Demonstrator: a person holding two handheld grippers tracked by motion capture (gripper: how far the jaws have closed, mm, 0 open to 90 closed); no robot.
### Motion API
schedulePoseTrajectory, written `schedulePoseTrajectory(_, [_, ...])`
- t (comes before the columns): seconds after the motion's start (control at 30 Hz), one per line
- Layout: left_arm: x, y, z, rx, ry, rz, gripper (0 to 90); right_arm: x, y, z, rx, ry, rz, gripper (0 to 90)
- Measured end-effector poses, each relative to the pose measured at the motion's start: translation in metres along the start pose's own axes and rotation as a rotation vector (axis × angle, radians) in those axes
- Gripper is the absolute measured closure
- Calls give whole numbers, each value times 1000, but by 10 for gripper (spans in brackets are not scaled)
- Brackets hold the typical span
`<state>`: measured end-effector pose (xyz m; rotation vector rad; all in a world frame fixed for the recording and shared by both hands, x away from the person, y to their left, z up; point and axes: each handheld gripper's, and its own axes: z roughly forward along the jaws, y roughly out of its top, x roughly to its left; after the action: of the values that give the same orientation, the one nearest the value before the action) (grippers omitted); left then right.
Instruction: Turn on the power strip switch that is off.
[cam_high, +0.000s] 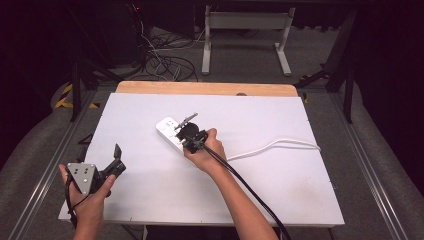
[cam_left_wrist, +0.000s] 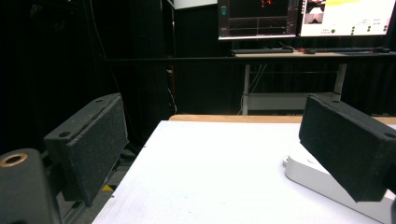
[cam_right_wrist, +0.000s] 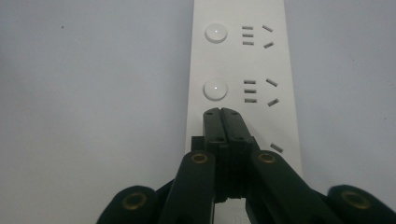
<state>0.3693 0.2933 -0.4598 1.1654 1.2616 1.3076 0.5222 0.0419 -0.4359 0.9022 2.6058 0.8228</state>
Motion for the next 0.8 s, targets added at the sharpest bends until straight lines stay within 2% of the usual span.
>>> schedulePoseTrajectory(0.1, [0, 0, 0, -1, 0, 11, 84, -1, 1, -7, -39, -6, 2, 900])
schedulePoseTrajectory(0.23, [1, 0, -1, 0, 0, 5, 84, -5, 2, -18, -68, -14, 6, 900])
schedulePoseTrajectory(0.3, [1, 0, -1, -1, 3, -3, 84, -11, 1, -30, -97, -11, 11, 900])
schedulePoseTrajectory(0.43, [1, 0, -1, -3, 8, -2, 84, -25, -4, -51, -164, -4, 54, 900])
schedulePoseTrajectory(0.53, [0, 0, -1, 0, 3, 4, 84, -33, -9, -66, -214, -4, 59, 900])
schedulePoseTrajectory(0.57, [0, 0, -1, 0, 3, 7, 84, -37, -14, -78, -256, -6, 47, 900])
schedulePoseTrajectory(0.6, [-1, 0, -1, 4, -4, 2, 84, -37, -14, -78, -256, -6, 47, 900])
schedulePoseTrajectory(0.63, [-2, 0, -1, 1, -4, 5, 84, -39, -16, -84, -280, -8, 40, 900])
schedulePoseTrajectory(0.73, [-2, 0, -2, 0, -1, 8, 84, -49, -25, -107, -356, -7, 55, 900])
schedulePoseTrajectory(0.77, [-2, 0, -2, 1, -2, 5, 84, -57, -32, -123, -398, -10, 68, 900])
schedulePoseTrajectory(0.8, [-2, 0, -2, 3, -1, 4, 84, -57, -32, -123, -398, -10, 68, 900])
